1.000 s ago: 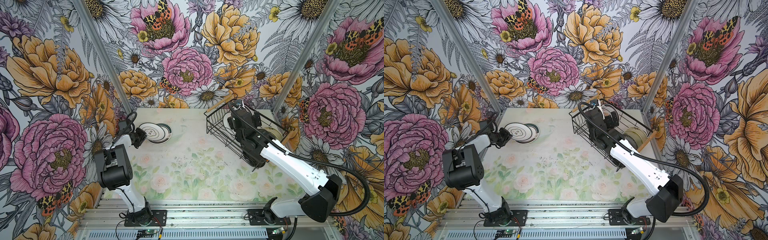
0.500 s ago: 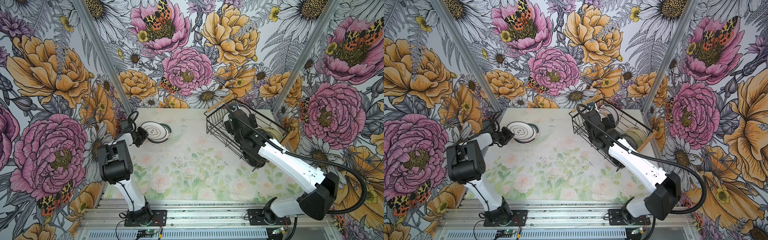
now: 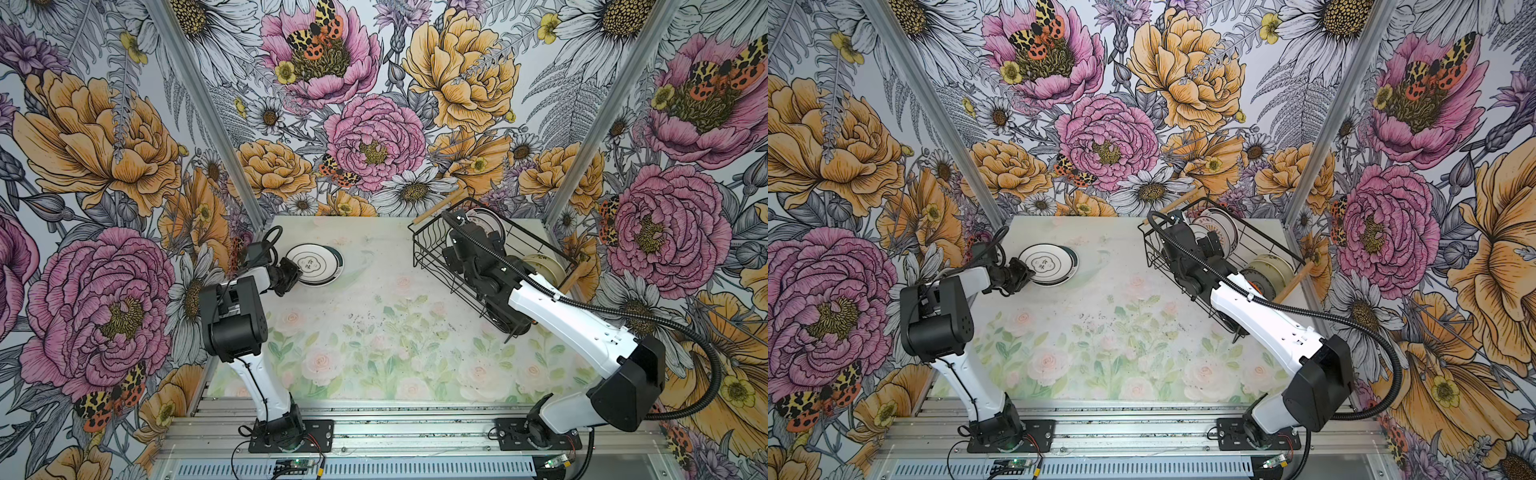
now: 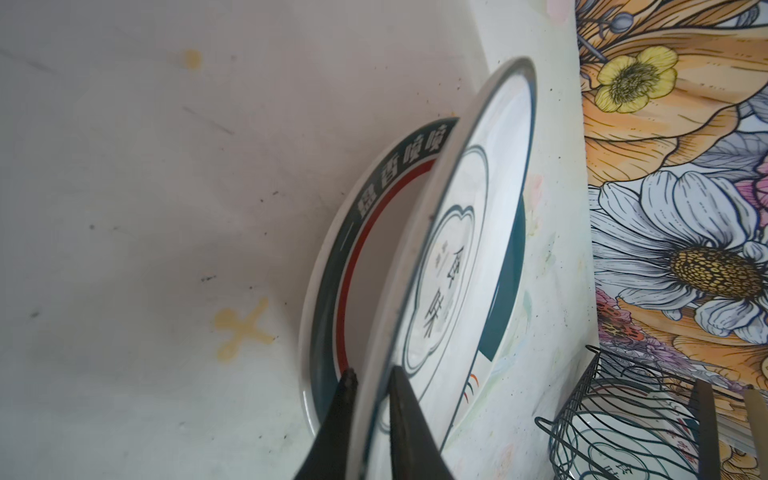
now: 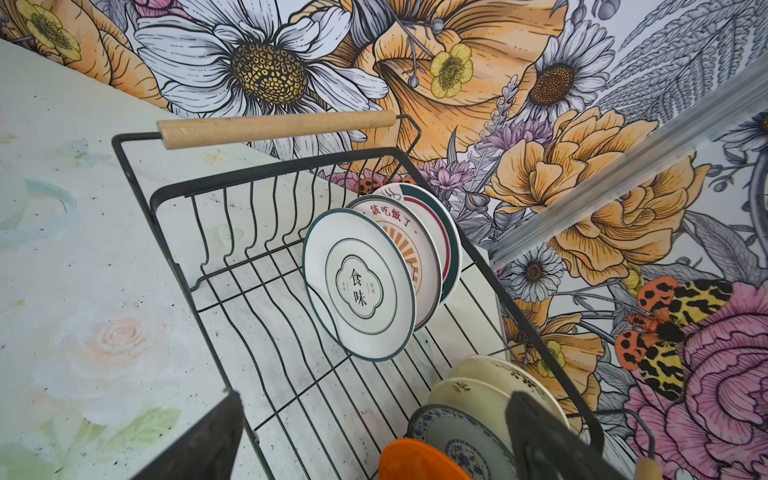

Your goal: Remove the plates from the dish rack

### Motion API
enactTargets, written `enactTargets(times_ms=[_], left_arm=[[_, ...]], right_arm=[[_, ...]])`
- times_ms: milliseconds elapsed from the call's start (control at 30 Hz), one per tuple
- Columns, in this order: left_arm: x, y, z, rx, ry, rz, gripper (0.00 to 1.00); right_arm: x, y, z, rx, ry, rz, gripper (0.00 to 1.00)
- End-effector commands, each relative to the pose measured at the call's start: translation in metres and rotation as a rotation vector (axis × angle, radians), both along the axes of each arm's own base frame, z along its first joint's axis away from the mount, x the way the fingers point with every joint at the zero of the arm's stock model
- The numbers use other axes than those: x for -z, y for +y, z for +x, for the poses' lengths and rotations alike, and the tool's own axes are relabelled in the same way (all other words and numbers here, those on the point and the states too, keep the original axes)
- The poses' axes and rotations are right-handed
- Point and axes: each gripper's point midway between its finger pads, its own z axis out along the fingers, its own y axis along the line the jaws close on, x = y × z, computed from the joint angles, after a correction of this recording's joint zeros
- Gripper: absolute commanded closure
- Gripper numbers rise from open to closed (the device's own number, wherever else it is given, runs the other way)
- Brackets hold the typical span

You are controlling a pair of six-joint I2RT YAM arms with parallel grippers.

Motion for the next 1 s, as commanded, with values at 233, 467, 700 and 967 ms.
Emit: enactTargets(times_ms=[233, 467, 700, 967], left_arm=[[0.02, -0.001, -0.013, -0.007, 0.087, 0.023, 0.69], [0.017, -0.002, -0.012, -0.001, 0.082, 0.024, 0.6], [0.014, -0.003, -0.016, 0.001, 0.114, 0.043, 0.5], [0.0, -0.001, -0.021, 0.002, 0.126, 0.086, 0.39]], right_arm=[[0.011, -0.001, 0.004, -0.003, 0.034, 0.052, 0.01], [0.018, -0.002, 0.006, -0.007, 0.053, 0.07, 0.01], [0.022, -0.004, 0.007, -0.002, 0.063, 0.074, 0.01], [0.028, -0.007, 0.01, 0.005, 0.077, 0.08, 0.01]])
